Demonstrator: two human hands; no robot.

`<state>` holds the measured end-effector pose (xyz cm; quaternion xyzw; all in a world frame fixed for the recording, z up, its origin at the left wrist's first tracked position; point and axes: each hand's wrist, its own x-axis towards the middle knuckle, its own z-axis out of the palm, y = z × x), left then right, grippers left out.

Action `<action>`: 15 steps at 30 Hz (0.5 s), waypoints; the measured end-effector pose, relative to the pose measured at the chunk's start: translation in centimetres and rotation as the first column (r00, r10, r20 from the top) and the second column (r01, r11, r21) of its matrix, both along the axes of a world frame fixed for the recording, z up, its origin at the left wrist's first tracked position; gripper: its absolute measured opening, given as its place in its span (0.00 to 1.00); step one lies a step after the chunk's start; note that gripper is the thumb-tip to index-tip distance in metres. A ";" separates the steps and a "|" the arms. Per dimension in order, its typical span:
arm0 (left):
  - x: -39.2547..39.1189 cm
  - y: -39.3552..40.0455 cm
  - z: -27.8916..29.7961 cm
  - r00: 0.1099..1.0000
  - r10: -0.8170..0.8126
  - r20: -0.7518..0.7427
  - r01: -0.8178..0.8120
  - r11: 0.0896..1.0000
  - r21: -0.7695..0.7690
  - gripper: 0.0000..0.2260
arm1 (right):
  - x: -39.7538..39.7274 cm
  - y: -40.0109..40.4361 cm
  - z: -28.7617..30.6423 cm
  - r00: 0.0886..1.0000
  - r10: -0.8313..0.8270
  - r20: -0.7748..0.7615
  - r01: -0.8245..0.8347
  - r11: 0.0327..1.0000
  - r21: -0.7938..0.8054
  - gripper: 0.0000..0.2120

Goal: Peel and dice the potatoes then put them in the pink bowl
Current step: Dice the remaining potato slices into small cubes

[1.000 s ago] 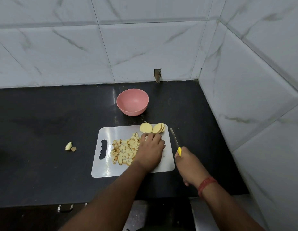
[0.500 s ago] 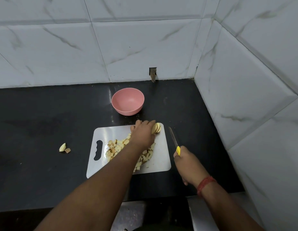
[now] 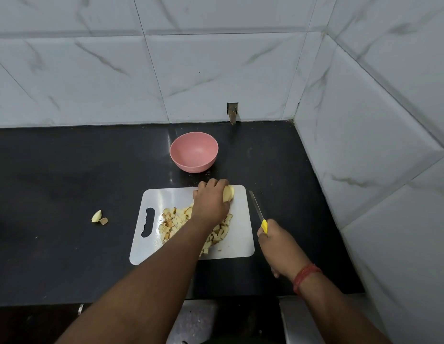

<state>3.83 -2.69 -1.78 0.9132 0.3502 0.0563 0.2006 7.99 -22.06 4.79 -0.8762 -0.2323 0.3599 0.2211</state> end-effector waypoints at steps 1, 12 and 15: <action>0.1 0.0 0.1 1.000 0.002 -0.003 -0.002 1.000 -0.005 0.24 | 0.0 0.0 -0.1 1.000 0.004 0.006 -0.004 1.000 -0.005 0.08; -1.5 -3.3 0.6 0.970 -0.067 0.234 0.069 0.998 -0.003 0.25 | -0.2 -1.0 -0.4 0.997 -0.048 -0.058 0.053 0.995 0.087 0.09; -1.9 -5.3 -0.1 0.960 -0.181 0.213 0.198 0.979 -0.059 0.24 | -0.4 -1.1 -0.9 0.991 -0.099 -0.089 0.109 0.986 0.124 0.09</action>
